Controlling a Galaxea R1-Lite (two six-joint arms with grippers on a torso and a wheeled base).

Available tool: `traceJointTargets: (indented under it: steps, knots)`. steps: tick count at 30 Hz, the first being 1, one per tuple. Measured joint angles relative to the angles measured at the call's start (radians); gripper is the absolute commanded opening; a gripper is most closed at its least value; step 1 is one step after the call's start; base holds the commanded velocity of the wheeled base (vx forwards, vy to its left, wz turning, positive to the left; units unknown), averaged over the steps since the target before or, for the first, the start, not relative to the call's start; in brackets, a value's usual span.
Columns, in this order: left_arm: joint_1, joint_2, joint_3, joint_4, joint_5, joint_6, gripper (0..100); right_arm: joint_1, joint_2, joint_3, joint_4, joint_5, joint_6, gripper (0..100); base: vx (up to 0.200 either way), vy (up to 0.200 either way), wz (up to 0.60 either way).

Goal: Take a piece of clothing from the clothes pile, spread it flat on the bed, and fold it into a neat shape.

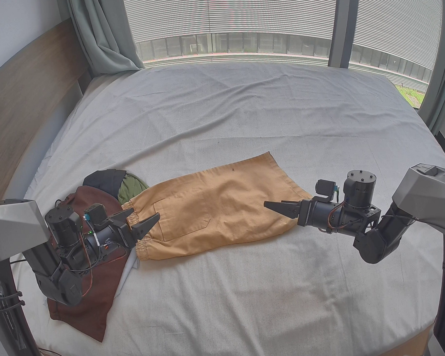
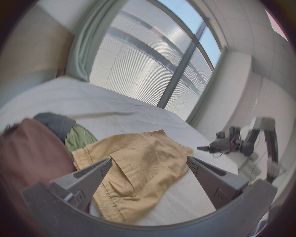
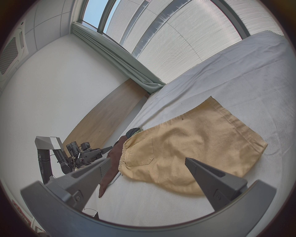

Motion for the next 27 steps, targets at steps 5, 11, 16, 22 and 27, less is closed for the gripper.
traceJointTargets:
  steps: [5,11,16,22,27]
  knots:
    - [-0.003,-0.012,0.013,0.000,-0.009,0.134,100,-0.003,-0.001,0.026,0.000,-0.001,0.002,100,0.000,0.000,0.00]
    - [-0.003,-0.026,0.024,0.000,-0.023,0.163,100,-0.001,0.003,0.053,-0.001,-0.004,0.003,100,0.000,0.000,0.00]
    - [-0.001,-0.030,0.026,-0.001,-0.023,0.164,100,0.000,0.009,0.066,-0.001,-0.019,0.003,100,0.000,0.000,0.00]
    - [-0.002,-0.029,0.026,0.000,-0.023,0.164,100,-0.004,0.024,0.075,-0.026,-0.020,0.012,100,0.000,0.000,0.00]
    - [-0.002,-0.027,0.026,0.000,-0.022,0.164,100,-0.008,0.041,0.088,-0.040,-0.021,0.011,100,0.000,0.000,0.00]
